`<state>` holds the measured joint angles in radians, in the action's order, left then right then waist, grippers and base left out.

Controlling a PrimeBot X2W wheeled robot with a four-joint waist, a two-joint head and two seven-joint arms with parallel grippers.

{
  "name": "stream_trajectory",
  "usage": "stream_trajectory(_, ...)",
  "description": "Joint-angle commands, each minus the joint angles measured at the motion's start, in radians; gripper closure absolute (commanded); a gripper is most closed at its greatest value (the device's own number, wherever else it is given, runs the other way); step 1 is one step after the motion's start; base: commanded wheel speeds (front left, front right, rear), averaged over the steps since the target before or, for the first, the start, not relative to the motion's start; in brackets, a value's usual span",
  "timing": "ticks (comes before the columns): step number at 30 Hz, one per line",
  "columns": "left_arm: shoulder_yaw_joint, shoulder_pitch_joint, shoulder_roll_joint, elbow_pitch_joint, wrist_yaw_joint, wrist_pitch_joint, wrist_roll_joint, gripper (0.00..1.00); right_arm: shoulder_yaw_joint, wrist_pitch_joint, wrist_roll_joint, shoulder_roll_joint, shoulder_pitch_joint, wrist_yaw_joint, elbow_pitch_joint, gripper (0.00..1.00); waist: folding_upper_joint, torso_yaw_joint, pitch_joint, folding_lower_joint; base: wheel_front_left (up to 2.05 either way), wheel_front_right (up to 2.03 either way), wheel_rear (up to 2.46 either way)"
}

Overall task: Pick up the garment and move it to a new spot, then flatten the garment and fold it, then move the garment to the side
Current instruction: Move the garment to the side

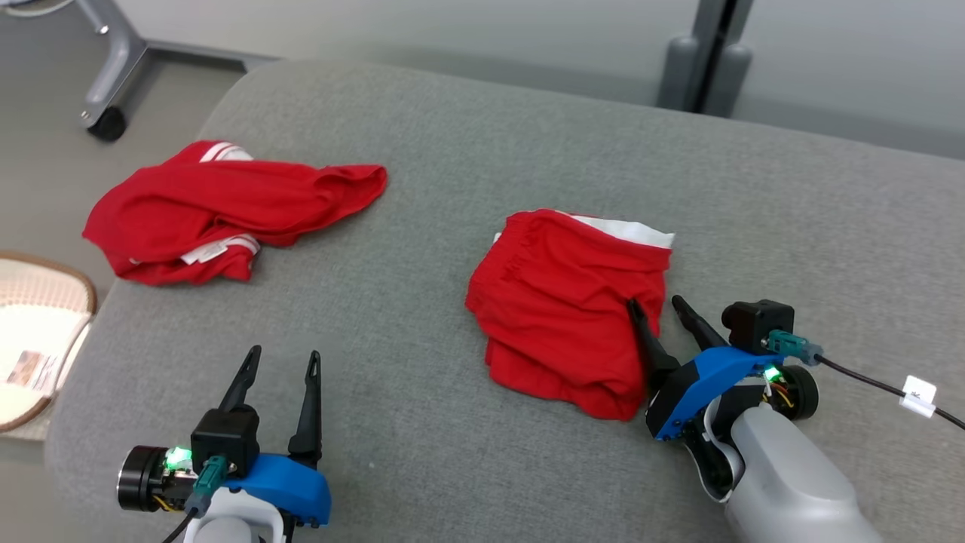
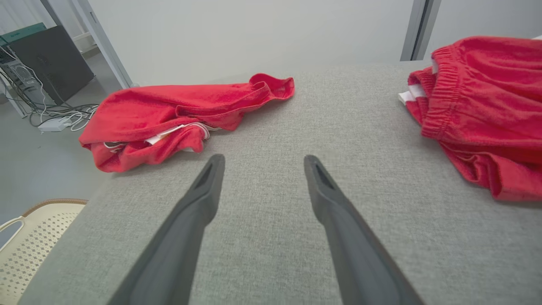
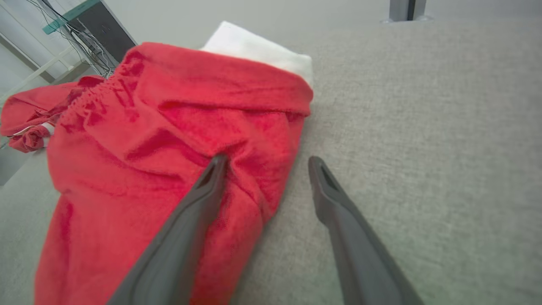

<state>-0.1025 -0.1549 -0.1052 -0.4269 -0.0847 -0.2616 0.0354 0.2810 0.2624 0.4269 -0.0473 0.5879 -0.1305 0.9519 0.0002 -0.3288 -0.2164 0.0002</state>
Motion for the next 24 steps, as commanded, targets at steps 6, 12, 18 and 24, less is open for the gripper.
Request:
stream_trajectory(6, 0.011, -0.021, -0.001, 0.002, -0.008, -0.005, 0.006, 0.00, 0.101, 0.001, 0.107, 0.000, 0.035, -0.002, 0.061, 1.00, -0.0002, -0.028, -0.039, -0.0002, 0.00, 0.00, 0.00)
stream_trajectory(12, 0.009, -0.016, 0.001, 0.021, -0.012, -0.005, 0.000, 0.00, 0.057, 0.002, 0.104, -0.008, 0.025, 0.000, 0.005, 1.00, -0.0002, 0.034, -0.020, -0.0002, 0.00, 0.00, 0.00)
stream_trajectory(18, -0.015, -0.005, 0.001, 0.046, -0.018, -0.005, -0.015, 0.00, 0.031, 0.002, 0.104, -0.007, -0.048, 0.000, -0.073, 1.00, -0.0002, 0.181, 0.015, -0.0002, 0.00, 0.00, 0.00)
stream_trajectory(24, -0.040, -0.017, 0.002, 0.072, -0.022, -0.005, -0.026, 0.00, 0.064, 0.002, 0.110, -0.007, -0.105, 0.000, -0.138, 1.00, -0.0002, 0.383, 0.026, -0.0002, 0.00, 0.00, 0.00)
